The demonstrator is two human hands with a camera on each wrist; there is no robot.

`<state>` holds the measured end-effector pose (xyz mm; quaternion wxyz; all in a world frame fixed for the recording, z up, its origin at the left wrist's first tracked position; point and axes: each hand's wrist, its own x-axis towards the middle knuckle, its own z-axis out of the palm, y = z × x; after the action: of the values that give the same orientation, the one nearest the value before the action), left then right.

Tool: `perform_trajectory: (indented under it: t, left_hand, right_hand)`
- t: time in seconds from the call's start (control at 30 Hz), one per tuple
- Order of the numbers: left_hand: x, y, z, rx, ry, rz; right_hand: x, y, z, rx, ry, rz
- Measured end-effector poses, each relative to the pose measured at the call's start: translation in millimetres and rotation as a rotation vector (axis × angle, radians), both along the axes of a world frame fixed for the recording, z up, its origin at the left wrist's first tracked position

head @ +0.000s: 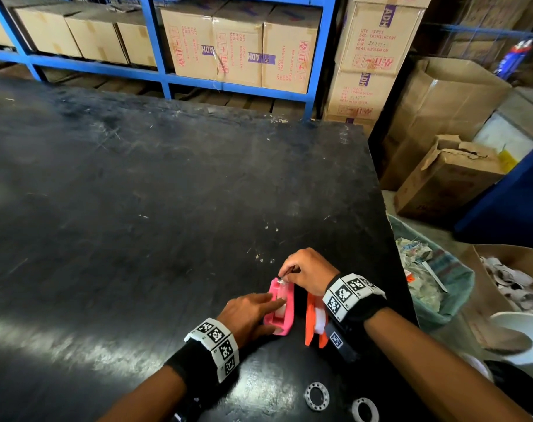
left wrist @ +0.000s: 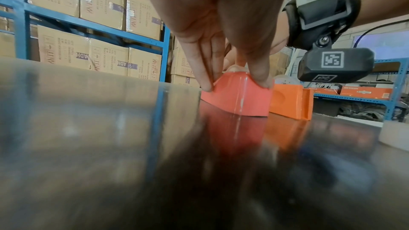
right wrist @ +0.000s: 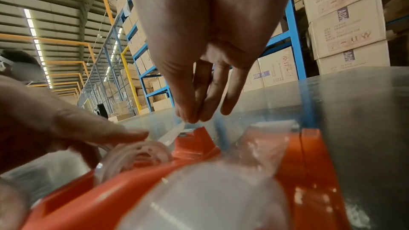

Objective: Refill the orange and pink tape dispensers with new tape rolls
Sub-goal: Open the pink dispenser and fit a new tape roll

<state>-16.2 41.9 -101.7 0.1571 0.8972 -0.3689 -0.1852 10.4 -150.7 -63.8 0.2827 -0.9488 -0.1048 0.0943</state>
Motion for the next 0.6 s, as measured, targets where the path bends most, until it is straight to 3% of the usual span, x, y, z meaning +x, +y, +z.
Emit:
perform_trajectory:
  t: [0.17,0.6]
  left_hand:
    - [2.3,0.5,1.2,0.027,-0.005,-0.052]
    - [4.5,-0.1,-2.4,0.073,0.006,-0.050]
  right_hand:
    - [8.6,-1.3,-2.5,0.045,0.014,-0.010]
    - [26.6,2.0,-0.5,-0.080,0.107,0.086]
